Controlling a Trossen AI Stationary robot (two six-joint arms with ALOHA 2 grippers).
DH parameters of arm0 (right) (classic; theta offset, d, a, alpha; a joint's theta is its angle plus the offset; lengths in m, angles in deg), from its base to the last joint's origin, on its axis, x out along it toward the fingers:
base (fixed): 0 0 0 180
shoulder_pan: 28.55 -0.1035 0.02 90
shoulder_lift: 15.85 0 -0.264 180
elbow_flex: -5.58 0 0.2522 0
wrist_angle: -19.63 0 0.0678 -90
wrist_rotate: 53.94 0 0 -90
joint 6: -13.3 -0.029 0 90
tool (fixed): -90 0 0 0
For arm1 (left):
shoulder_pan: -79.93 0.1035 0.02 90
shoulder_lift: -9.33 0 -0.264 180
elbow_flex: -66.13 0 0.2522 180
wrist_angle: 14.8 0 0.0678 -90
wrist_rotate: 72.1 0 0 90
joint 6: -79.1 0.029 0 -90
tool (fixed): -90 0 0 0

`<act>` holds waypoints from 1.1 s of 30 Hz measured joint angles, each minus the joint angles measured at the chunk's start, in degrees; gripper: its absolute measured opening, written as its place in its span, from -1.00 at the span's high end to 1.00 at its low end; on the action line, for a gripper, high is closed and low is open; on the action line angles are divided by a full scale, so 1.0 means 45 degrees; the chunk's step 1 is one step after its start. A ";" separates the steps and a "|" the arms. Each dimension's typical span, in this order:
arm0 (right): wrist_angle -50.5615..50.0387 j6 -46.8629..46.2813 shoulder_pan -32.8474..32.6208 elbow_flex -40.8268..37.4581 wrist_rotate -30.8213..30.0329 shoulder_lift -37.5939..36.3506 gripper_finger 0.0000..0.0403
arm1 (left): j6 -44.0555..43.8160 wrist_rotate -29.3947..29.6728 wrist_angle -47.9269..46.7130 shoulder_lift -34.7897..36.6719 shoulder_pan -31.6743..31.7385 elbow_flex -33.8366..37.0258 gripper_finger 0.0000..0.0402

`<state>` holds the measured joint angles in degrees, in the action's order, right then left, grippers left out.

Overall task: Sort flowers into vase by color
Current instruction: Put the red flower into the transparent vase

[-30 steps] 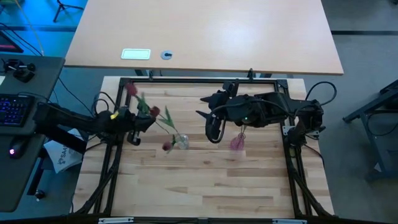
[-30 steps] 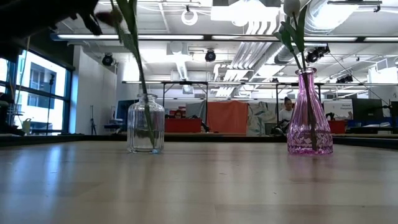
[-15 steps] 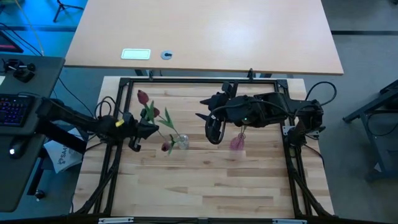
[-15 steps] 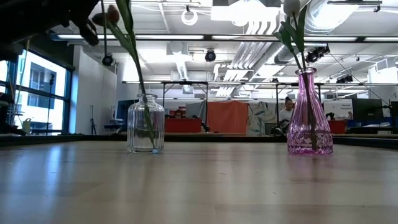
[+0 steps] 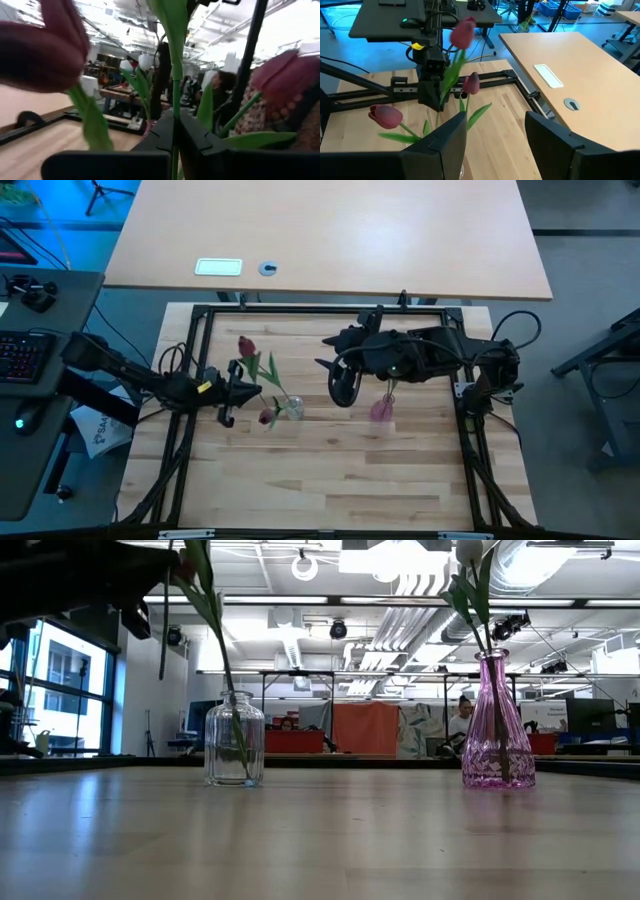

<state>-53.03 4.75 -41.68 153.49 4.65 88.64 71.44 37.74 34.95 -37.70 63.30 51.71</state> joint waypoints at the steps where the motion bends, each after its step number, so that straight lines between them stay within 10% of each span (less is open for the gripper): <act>1: 0.0000 -0.0005 0.0000 0.0000 0.0000 0.0000 0.02 | 0.0173 0.0054 0.0145 -0.0128 0.0066 0.0002 1.00; 33: 0.0010 0.0233 0.0253 0.0005 0.0200 0.0296 0.02 | -0.0184 -0.3296 0.5858 -0.7246 0.2955 -0.1647 1.00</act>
<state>-52.98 5.80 -40.54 153.51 5.55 89.97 70.61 22.90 61.31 -70.31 76.60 44.30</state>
